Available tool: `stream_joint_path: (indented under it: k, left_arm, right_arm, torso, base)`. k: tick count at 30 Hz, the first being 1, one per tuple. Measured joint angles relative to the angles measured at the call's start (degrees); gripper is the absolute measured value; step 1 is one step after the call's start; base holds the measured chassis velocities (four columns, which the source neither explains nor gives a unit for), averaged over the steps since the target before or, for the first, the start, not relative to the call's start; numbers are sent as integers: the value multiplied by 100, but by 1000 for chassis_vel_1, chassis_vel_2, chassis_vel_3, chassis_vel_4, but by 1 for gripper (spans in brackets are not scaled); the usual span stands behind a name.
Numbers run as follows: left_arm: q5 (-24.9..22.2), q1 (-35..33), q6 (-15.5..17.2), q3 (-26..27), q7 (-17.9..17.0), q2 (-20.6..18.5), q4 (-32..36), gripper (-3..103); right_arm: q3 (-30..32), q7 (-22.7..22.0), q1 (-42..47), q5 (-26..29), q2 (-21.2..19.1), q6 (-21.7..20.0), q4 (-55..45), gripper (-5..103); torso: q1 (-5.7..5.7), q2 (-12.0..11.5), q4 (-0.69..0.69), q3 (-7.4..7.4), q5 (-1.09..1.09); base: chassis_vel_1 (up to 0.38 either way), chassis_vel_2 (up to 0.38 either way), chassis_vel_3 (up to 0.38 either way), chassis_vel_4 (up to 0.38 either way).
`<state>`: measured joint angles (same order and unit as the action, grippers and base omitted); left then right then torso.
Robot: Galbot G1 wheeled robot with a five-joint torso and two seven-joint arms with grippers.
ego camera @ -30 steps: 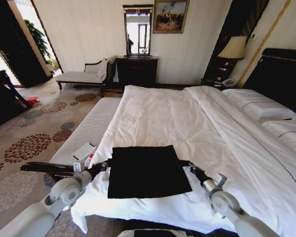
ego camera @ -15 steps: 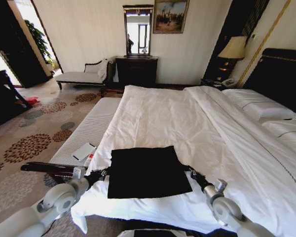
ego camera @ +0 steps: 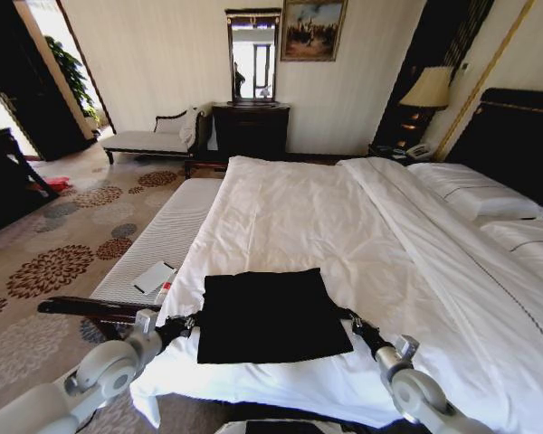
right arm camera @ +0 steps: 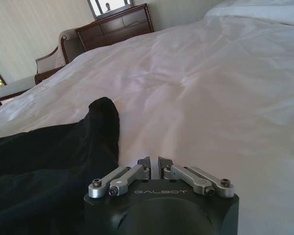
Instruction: Fold the clothes on the bed.
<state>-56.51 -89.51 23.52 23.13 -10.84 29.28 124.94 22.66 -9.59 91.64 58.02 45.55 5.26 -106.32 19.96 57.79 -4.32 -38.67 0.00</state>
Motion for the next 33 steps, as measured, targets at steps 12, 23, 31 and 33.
stream_joint_path:
  k: [12,23,31,33]
  left_arm:
    - [-565,-34,-125,1536,253,708,483,43]
    - [-1726,2314,610,468,139,2036,-1453,86]
    - [-1901,2821,902,135,925,2488,-2641,100]
    - [-1914,2851,922,118,1043,2593,-2863,100]
  right_arm:
    - [544,-245,-376,236,49,24,-689,56]
    - [1,-644,-1865,433,346,-260,49,94]
    - [-289,-717,-2261,389,554,-328,390,100]
    - [-318,-741,-2292,381,587,-337,496,100]
  torso:
    - [0,1,2,0,1]
    - [2,-1,0,-2,-1]
    - [2,-1,2,-2,0]
    - [2,-1,3,-1,-1]
  base:
    - [0,0,0,0]
    - [0,0,0,0]
    - [0,0,0,0]
    - [0,0,0,0]
